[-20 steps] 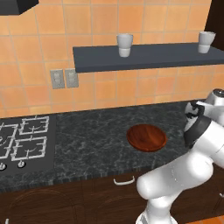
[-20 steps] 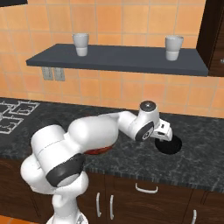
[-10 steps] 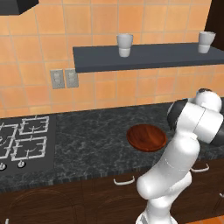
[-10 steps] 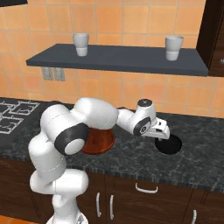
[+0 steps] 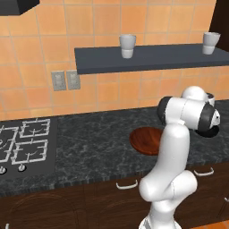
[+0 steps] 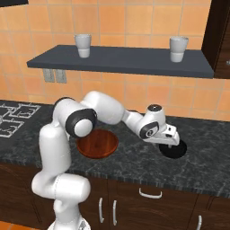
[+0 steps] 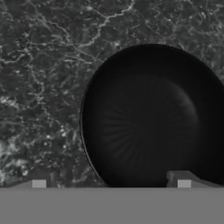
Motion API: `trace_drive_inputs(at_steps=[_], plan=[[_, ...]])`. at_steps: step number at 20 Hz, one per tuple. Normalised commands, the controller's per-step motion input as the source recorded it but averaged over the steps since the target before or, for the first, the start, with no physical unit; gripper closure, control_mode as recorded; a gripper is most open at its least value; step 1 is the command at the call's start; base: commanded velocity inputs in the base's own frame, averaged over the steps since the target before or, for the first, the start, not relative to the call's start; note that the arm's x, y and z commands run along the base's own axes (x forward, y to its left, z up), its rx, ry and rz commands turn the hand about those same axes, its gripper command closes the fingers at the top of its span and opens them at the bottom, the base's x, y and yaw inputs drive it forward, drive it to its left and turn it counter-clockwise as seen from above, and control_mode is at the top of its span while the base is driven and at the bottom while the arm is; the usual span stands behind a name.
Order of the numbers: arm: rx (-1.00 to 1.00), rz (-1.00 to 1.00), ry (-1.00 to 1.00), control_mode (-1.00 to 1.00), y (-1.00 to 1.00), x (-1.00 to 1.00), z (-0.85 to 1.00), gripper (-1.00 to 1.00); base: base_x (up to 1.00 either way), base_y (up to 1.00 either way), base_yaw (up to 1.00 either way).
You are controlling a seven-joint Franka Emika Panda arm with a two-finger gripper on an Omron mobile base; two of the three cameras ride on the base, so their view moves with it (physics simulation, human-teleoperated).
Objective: Pick up the bowls on the counter and stack them on top of one another in the open cabinet. Place the smaller bowl on top of the larger bowl.
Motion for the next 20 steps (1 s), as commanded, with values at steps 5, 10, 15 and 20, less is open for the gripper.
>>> trace_drive_inputs(at_steps=[5,10,15,20], plan=[[-0.01,0.00,0.03,-1.00,-0.14,0.21,-0.24,-1.00,0.00,0.00,0.00],[-0.04,0.00,0.05,-1.00,0.00,0.15,-0.38,1.00,0.00,0.00,0.00],[-0.09,0.00,0.08,-1.00,0.00,0.24,-0.54,1.00,0.00,0.00,0.00],[0.00,0.00,0.00,-1.00,0.00,0.03,-0.04,1.00,0.00,0.00,0.00]])
